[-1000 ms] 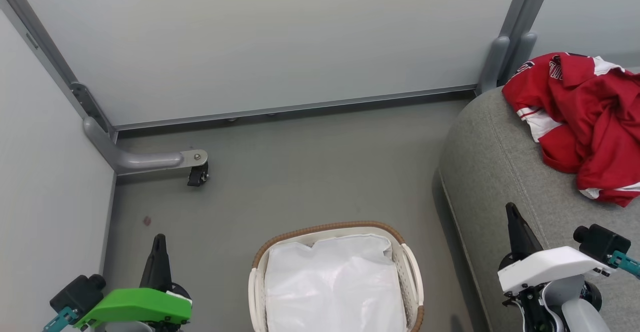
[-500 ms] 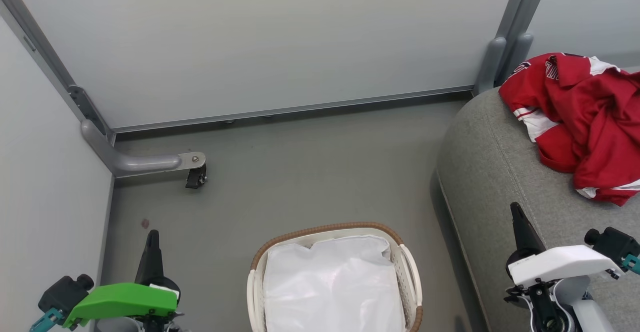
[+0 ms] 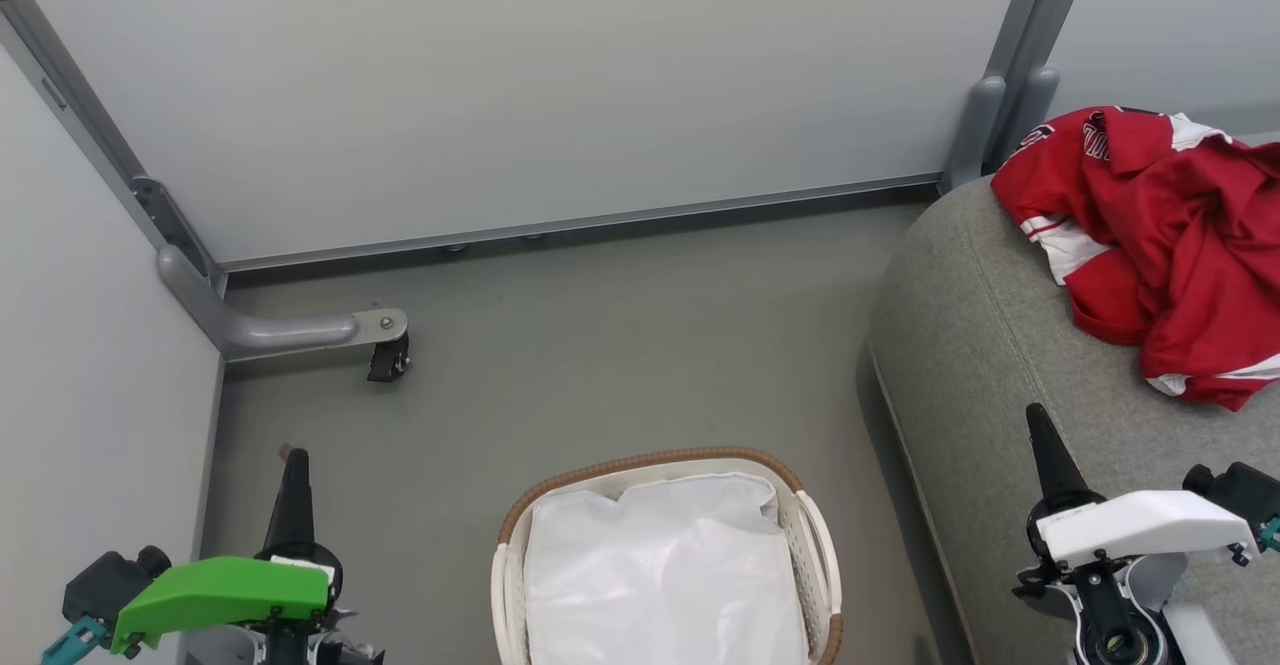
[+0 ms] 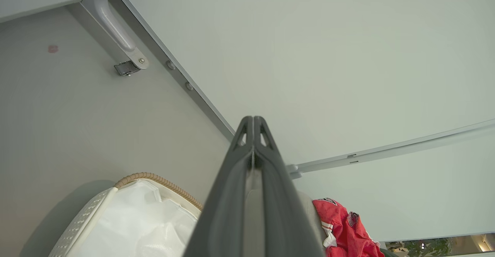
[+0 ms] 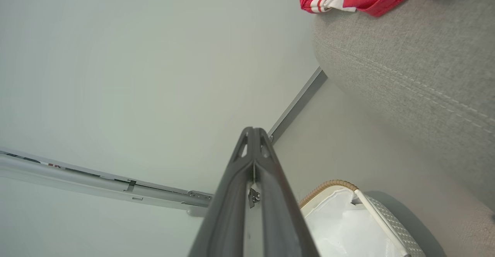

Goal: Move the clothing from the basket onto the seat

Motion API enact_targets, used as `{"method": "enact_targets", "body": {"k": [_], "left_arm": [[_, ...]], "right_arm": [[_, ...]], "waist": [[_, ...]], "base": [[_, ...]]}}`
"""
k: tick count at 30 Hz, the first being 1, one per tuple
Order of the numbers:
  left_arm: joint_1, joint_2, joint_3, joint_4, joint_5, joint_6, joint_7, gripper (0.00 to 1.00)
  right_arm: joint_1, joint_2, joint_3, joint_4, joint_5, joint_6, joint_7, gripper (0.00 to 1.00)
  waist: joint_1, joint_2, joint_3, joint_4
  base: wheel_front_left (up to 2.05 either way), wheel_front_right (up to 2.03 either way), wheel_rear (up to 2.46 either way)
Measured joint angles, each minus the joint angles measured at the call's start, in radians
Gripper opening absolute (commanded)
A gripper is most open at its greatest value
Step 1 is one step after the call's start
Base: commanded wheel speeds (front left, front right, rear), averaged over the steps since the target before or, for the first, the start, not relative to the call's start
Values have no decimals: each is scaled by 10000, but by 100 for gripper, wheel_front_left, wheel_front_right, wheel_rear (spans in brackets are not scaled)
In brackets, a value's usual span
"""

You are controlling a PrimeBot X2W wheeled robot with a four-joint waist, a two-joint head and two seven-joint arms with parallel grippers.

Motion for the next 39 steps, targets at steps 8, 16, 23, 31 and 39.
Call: {"method": "enact_targets", "body": {"k": [8,16,23,31,39], "left_arm": [[-28,8,117,-67,-694,0,219,0],[-56,10,211,-150,-1331,0,405,0],[-127,12,322,-222,-1864,0,585,0],[-141,10,426,-291,-2449,0,752,0],[-176,10,510,-345,-2974,0,930,0]], "right_arm": [[11,-10,-73,-82,844,-2,207,0],[15,-17,-140,-161,1626,-2,407,0],[20,-23,-192,-224,2274,-2,564,0],[28,-31,-245,-290,2974,-4,738,0],[41,-35,-299,-349,3609,-8,899,0]], "waist": [[0,0,-25,-38],[0,0,-49,-74],[0,0,-70,-107],[0,0,-95,-144],[0,0,-119,-181]], "base": [[0,0,0],[0,0,0],[0,0,0],[0,0,0],[0,0,0]]}}
